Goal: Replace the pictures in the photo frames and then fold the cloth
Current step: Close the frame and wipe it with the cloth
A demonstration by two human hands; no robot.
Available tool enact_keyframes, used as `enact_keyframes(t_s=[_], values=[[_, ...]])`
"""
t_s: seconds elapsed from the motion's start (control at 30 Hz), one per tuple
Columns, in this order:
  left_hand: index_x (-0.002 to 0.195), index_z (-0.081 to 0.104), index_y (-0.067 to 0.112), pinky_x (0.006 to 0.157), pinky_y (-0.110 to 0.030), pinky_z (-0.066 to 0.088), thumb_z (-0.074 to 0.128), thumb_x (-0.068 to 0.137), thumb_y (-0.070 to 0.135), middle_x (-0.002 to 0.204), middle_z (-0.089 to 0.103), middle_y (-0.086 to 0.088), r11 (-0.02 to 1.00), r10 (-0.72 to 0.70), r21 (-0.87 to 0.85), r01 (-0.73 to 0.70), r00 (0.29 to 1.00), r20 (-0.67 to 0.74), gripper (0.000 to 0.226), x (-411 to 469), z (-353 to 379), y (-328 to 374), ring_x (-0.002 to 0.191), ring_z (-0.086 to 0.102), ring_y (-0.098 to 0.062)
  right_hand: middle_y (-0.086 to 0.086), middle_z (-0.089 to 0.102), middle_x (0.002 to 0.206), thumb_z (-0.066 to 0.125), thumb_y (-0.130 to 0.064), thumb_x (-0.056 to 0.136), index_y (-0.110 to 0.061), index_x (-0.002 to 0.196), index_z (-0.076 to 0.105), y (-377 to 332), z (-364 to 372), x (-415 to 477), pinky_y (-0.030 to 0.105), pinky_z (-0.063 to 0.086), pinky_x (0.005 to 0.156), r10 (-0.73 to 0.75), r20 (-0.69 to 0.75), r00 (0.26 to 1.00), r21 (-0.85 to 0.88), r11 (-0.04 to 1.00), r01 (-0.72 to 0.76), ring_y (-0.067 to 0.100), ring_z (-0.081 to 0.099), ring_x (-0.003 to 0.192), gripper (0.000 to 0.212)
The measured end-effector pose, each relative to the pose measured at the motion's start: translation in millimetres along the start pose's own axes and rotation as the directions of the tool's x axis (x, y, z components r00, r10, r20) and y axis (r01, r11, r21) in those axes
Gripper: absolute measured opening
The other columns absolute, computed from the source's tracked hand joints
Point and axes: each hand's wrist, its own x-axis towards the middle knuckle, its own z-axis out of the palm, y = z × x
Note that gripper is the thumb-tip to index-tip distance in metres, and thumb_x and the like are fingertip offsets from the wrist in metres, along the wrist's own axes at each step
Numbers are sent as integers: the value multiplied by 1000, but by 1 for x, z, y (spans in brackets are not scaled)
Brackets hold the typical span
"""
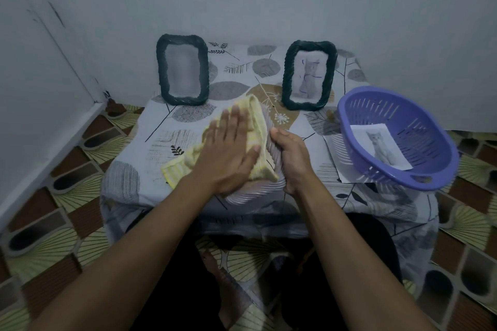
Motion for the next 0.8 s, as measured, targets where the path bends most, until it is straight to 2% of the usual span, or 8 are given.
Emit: enact_keyframes(t_s=[0.1, 0.17, 0.3, 0.43, 0.5, 0.6, 0.7, 0.8], values=[[153, -24, 19, 123, -46, -6, -9, 93, 63, 161, -29, -1, 982, 185, 9, -186, 981, 61, 77, -14, 12, -2, 147, -30, -16, 14, 74, 84, 44, -2, 101, 8, 105, 65, -3, -5, 3, 33, 59, 79, 8, -10, 1000, 14, 1000, -7, 20, 72, 77, 23], [153, -22, 27, 122, -48, -6, -14, 90, 69, 161, -28, 8, 979, 198, 47, -200, 978, 61, 76, -14, 11, -10, 147, -30, -16, 15, 74, 88, 44, -3, 101, 9, 110, 64, 0, -7, 2, 35, 59, 82, 19, 8, 1000, 13, 1000, -19, 22, 72, 80, 24], [153, -22, 38, 120, -56, -11, -8, 91, 71, 161, -25, 18, 998, -29, 58, 32, 998, -55, 72, 4, -4, -26, 149, -25, -25, 18, 74, 97, 44, -5, 102, 5, 108, 66, 10, -1, -6, 42, 56, 88, 33, 48, 998, -65, 997, -30, 27, 71, 88, 25], [158, 7, 24, 122, -53, 7, 5, 97, 62, 166, 14, -1, 985, -168, -66, 161, 977, -131, 73, 16, -15, -24, 153, 6, -29, 29, 68, 110, 45, -6, 102, 5, 111, 66, 13, 4, -9, 48, 52, 94, 21, 51, 998, -104, 994, -15, 34, 66, 97, 26], [159, 1, 19, 123, -50, 5, 3, 96, 60, 167, 7, -4, 990, -134, -58, 127, 982, -132, 75, 15, -13, -18, 153, 3, -28, 30, 68, 107, 45, -5, 101, 9, 112, 65, 12, 5, -6, 47, 54, 90, 9, 28, 1000, -89, 996, -6, 35, 66, 94, 26], [155, -19, 19, 124, -46, -6, -3, 95, 56, 164, -22, -1, 999, 36, -2, -36, 998, -44, 73, 5, 1, -6, 151, -22, -23, 21, 72, 91, 45, -1, 100, 13, 110, 64, 7, 3, -1, 38, 58, 79, -14, -12, 1000, -83, 996, 13, 29, 70, 82, 26], [154, -22, 21, 124, -44, -5, -1, 96, 51, 163, -25, 1, 983, 185, 14, -185, 983, 13, 69, -8, 14, -1, 149, -27, -17, 8, 76, 85, 42, 6, 97, 8, 108, 65, 1, -4, 0, 27, 60, 73, -38, 9, 999, -109, 993, 39, 16, 73, 78, 26], [152, -24, 29, 123, -44, -7, 1, 97, 50, 163, -23, 9, 986, 165, 2, -165, 986, -31, 64, -3, 14, -8, 150, -24, -13, 12, 75, 91, 43, 4, 97, 9, 111, 65, 2, -3, -2, 31, 60, 79, -43, 37, 998, -110, 993, 47, 20, 72, 84, 26]])
